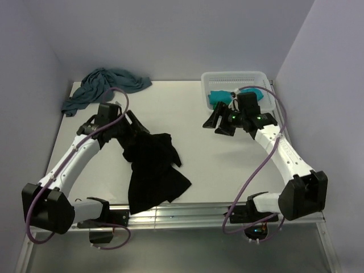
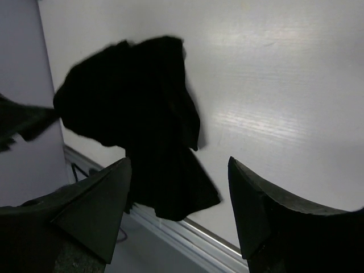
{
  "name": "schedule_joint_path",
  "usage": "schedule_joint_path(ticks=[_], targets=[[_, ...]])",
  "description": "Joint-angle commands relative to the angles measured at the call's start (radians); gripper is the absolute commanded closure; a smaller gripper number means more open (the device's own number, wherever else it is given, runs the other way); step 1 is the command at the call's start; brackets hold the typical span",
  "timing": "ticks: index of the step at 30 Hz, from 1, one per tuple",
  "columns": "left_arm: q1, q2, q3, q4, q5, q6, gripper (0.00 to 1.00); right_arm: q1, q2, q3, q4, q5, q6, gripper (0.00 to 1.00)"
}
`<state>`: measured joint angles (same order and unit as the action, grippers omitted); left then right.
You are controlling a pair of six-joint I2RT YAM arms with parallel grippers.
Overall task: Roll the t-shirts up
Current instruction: Move the tshirt to the center of the board
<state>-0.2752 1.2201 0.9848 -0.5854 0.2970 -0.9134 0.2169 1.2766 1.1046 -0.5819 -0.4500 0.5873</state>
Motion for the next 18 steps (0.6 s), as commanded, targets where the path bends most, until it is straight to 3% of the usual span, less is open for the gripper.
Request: schedule_joint_path(ticks=[1,2,4,9,13,18], targets=[[0.004,-0.005,0.239,-0.175,-0.225,0.085,0.12,0.088,0.072,0.015,-0.022,-0.075,-0.099,0.25],[0.004,-0.013,0.258,-0.180,-0.237,0.111,0.05,0.114,0.096,0.015,-0.042,-0.050,-0.113,0.25],[0.007,-0.022,0.294,-0.163,-0.236,0.139,0.03,0.189,0.116,0.003,-0.039,-0.047,-0.139,0.26],[-0.005,-0.016,0.279,-0.151,-0.108,0.200,0.12,0.297,0.194,-0.008,-0.064,-0.043,-0.178,0.33],[-0.035,0.005,0.143,-0.152,-0.021,0.177,0.16,0.436,0.236,-0.052,-0.101,-0.017,-0.199,0.39],[-0.053,0.047,0.013,-0.136,0.008,0.148,0.16,0.489,0.263,-0.144,-0.062,-0.016,-0.165,0.40]])
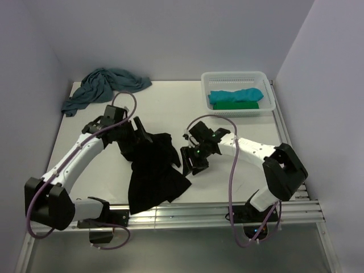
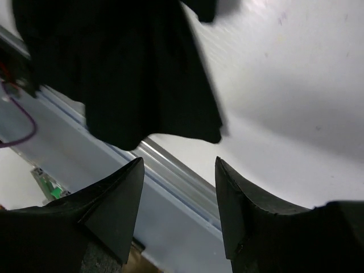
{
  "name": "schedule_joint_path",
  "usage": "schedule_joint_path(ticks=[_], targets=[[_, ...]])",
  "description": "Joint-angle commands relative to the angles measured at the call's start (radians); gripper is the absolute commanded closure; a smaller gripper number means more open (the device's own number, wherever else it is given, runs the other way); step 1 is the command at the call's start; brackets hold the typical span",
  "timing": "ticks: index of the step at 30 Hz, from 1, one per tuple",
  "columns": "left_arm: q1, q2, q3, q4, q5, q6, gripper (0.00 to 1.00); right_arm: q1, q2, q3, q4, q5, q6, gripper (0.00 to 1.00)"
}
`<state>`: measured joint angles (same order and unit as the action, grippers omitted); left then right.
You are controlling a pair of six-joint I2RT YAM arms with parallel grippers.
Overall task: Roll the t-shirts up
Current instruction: Move the tshirt to the center of the board, then flatten the tshirt
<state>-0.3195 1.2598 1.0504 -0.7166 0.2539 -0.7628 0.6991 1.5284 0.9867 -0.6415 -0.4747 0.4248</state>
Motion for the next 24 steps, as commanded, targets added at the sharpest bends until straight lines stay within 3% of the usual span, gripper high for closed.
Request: schedule_joint_path(ticks=[1,8,12,14,16,17,18,23,24], targets=[[-0.007,0.012,-0.062,0.000,0.048,-0.004,0.16,0.008,0.021,-0.029,0.003,0.011,-0.001,0.40],[-0.009,0.111,-0.041,-0.001,0.001,0.005,0.16,0.082,0.145,-0.010,0.032,0.091,0.022,0.43],[-0.007,0.147,0.006,-0.015,-0.038,0.005,0.21,0.103,0.197,0.021,0.042,0.152,0.040,0.46],[-0.006,0.161,0.017,-0.004,-0.030,0.002,0.27,0.105,0.231,0.039,0.046,0.165,0.049,0.52],[0.000,0.177,0.033,0.005,-0.013,0.005,0.49,0.105,0.260,0.052,0.049,0.145,0.049,0.66],[0.013,0.184,0.039,0.000,-0.002,0.006,0.61,0.105,0.262,0.065,0.036,0.142,0.049,0.90],[0.023,0.188,0.058,-0.004,0.002,0.011,0.96,0.103,0.253,0.070,0.023,0.153,0.049,1.00],[0.176,0.039,0.128,-0.087,-0.025,0.026,1.00,0.032,0.034,0.066,-0.101,0.291,0.017,1.00],[0.259,0.001,0.141,-0.098,-0.016,0.031,1.00,0.002,0.000,0.070,-0.125,0.295,0.006,1.00]])
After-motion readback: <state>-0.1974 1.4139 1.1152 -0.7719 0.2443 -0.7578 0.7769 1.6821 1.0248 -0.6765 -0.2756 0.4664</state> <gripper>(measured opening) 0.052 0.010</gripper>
